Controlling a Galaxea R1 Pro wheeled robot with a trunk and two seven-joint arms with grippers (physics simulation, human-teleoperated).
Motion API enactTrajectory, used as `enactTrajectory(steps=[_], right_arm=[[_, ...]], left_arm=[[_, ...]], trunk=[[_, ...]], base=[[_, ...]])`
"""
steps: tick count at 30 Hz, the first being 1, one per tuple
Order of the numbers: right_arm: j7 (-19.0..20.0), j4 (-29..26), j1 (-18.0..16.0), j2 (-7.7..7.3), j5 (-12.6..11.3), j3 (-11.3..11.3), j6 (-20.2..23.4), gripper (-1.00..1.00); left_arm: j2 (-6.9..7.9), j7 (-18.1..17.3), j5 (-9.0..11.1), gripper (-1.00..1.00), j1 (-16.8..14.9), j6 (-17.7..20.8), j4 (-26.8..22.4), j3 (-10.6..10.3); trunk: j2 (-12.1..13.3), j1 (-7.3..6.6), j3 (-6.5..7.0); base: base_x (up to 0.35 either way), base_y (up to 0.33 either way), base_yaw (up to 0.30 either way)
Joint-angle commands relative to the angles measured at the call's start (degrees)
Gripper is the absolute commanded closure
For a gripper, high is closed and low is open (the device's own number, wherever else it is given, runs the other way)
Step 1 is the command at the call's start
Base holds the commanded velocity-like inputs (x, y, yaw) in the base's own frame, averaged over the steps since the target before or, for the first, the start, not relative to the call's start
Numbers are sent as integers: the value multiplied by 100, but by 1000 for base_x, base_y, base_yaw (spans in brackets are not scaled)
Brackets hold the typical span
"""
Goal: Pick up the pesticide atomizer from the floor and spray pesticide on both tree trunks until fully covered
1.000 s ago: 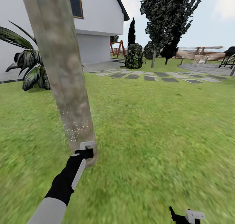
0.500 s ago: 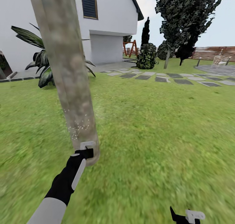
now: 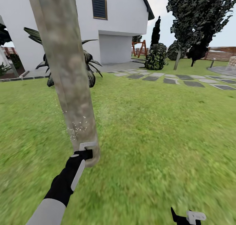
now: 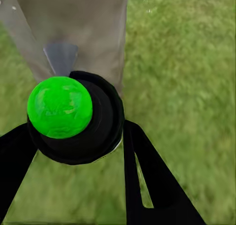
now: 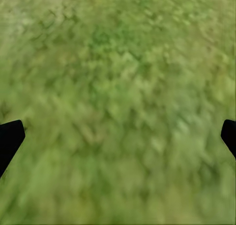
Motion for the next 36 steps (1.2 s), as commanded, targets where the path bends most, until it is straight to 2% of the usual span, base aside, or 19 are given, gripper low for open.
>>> enactTrajectory(steps=[1,2,4,5,6,7,8,10,12,16,19,20,21,24,32,36], right_arm=[[0,2,1,0,0,0,0,-100],[0,-1,2,0,0,0,0,-100],[0,-4,1,0,0,0,0,-100],[0,-3,2,0,0,0,0,-100],[0,-4,1,0,0,0,0,-100],[0,-2,1,0,0,0,0,-100],[0,-4,2,0,0,0,0,-100],[0,-5,2,0,0,0,0,-100],[0,-3,2,0,0,0,0,-100],[0,-2,2,0,0,0,0,-100],[0,-2,2,0,0,0,0,-100],[0,-4,2,0,0,0,0,-100],[0,-3,2,0,0,0,0,-100],[0,-3,2,0,0,0,0,-100],[0,-5,1,0,0,0,0,-100],[0,-1,1,0,0,0,0,-100]], left_arm=[[32,-16,2,100,-2,-2,-29,30],[98,-47,3,100,-12,3,-62,32],[337,-90,27,100,-59,61,-84,25],[593,-233,51,100,-88,95,-89,16],[808,-566,38,100,-126,173,-92,19],[1085,-1170,12,100,-386,631,-113,20],[1141,-1291,4,100,-577,818,-116,17],[1170,-1350,4,100,-888,1052,-119,8],[1173,-1357,9,100,-1018,1297,-125,8],[1163,-1365,21,100,-1212,1510,-157,-4],[1180,-1367,11,100,-1219,1556,-262,4],[1246,-1367,10,100,-1219,1563,-276,16],[1416,-1367,50,100,-1226,1570,-288,27],[1529,-1367,71,100,-1224,1571,-293,25],[1469,-1367,29,100,-1223,1579,-294,-19],[1523,-1367,25,100,-1203,1580,-294,-15]], trunk=[[0,0,0],[0,0,0],[0,0,0],[0,0,0],[0,0,0],[0,0,0],[0,0,0],[0,0,0],[0,0,0],[0,0,0],[0,0,0],[0,0,0],[0,0,0],[0,0,0],[0,0,0],[0,0,0]], base=[[5,-7,278],[2,-3,278],[1,-1,203],[0,0,49],[0,0,20],[0,0,3],[0,0,1],[0,0,0],[0,0,0],[0,0,0],[0,0,0],[-53,50,0],[-164,171,0],[-117,121,0],[63,-17,0],[106,-55,0]])
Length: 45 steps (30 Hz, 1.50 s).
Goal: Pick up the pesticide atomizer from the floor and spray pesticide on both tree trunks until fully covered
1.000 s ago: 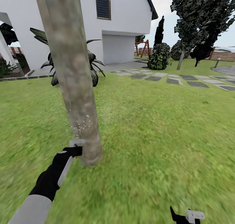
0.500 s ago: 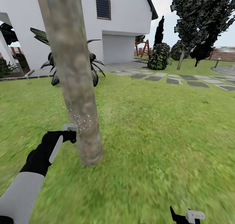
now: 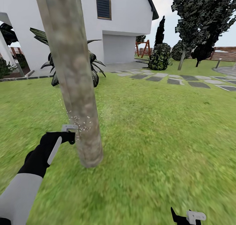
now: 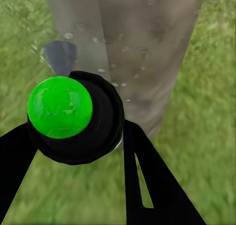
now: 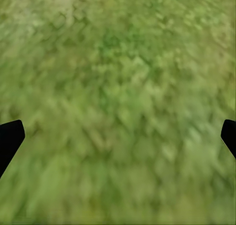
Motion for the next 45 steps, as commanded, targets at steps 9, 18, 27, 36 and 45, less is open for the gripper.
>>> enactTrajectory(steps=[9,18,27,36,45], right_arm=[[0,-2,1,0,0,0,0,-100],[0,-1,1,0,1,0,0,-100],[0,-3,1,-7,0,0,0,-100],[0,-3,1,-3,0,0,0,-100],[0,-3,0,0,0,1,0,-100]], left_arm=[[-58,15,-5,100,-19,277,0,-92],[-67,17,-5,100,-33,327,-9,-154],[-67,19,-13,100,-34,328,-9,-154],[-63,34,-14,100,-34,332,-9,-154],[-67,43,-14,100,-34,334,-1,-153]], trunk=[[0,0,0],[0,0,0],[0,0,0],[0,0,0],[0,0,0]], base=[[2,-1,0],[4,-180,216],[179,-241,29],[103,-250,0],[0,-273,156]])
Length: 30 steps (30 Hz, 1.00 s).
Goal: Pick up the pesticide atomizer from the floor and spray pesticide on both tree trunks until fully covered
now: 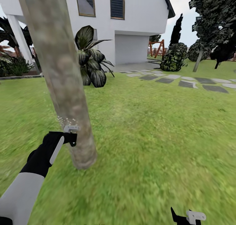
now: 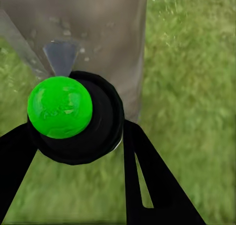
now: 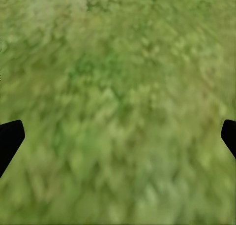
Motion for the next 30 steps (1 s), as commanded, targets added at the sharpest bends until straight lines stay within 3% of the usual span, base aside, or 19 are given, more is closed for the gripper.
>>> enactTrajectory(steps=[1,10,17,21,30], right_arm=[[3,0,1,0,0,2,0,-100],[4,0,1,1,1,6,0,-100],[9,0,1,1,3,7,0,-100],[9,3,1,1,8,7,0,-100],[9,4,1,9,9,7,0,-100]], left_arm=[[0,5,-3,100,0,0,0,0],[0,18,-9,100,0,0,1,-1],[27,33,-11,100,67,-23,107,-1],[75,55,-19,100,81,-106,659,52],[113,80,-21,100,86,-140,792,156]], trunk=[[0,0,0],[0,0,0],[0,0,0],[0,0,0],[0,0,0]], base=[[0,-273,276],[0,-273,264],[2,-273,25],[107,-271,0],[186,-239,74]])
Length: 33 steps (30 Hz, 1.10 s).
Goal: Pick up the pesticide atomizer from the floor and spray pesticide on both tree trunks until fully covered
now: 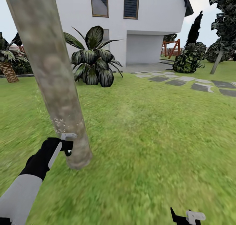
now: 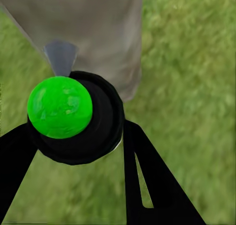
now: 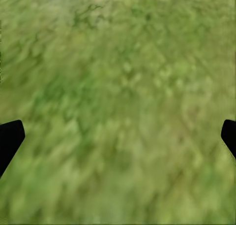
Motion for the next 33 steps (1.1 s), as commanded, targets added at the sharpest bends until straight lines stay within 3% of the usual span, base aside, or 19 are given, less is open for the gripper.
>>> enactTrajectory(steps=[1,12,13,16,27,28,29,30,33], right_arm=[[0,1,0,0,0,0,0,-100],[0,3,0,0,17,0,0,-100],[0,2,0,0,17,0,0,-100],[0,5,0,0,17,0,0,-100],[0,5,-3,0,17,0,0,-100],[0,5,-1,0,17,0,0,-100],[0,5,0,4,17,0,0,-100],[0,5,0,7,17,0,0,-100],[0,5,0,9,17,0,0,-100]], left_arm=[[0,0,2,100,-2,-4,25,8],[-17,3,-1,100,-8,-9,53,28],[-13,40,0,100,-14,-9,53,28],[-59,589,21,100,-17,-9,53,36],[-70,677,64,100,-8,-23,139,26],[-68,677,67,100,-8,-132,297,27],[-62,687,65,100,-8,-533,612,28],[-59,691,67,100,-8,-702,793,31],[-59,694,78,100,-8,-810,958,43]], trunk=[[0,0,0],[0,0,0],[0,0,0],[0,0,0],[0,0,0],[0,0,0],[0,0,0],[0,0,0],[0,0,0]], base=[[196,-231,265],[40,-265,276],[0,-273,277],[0,-273,277],[0,-273,62],[0,-273,0],[0,-273,35],[0,-273,136],[2,-273,234]])
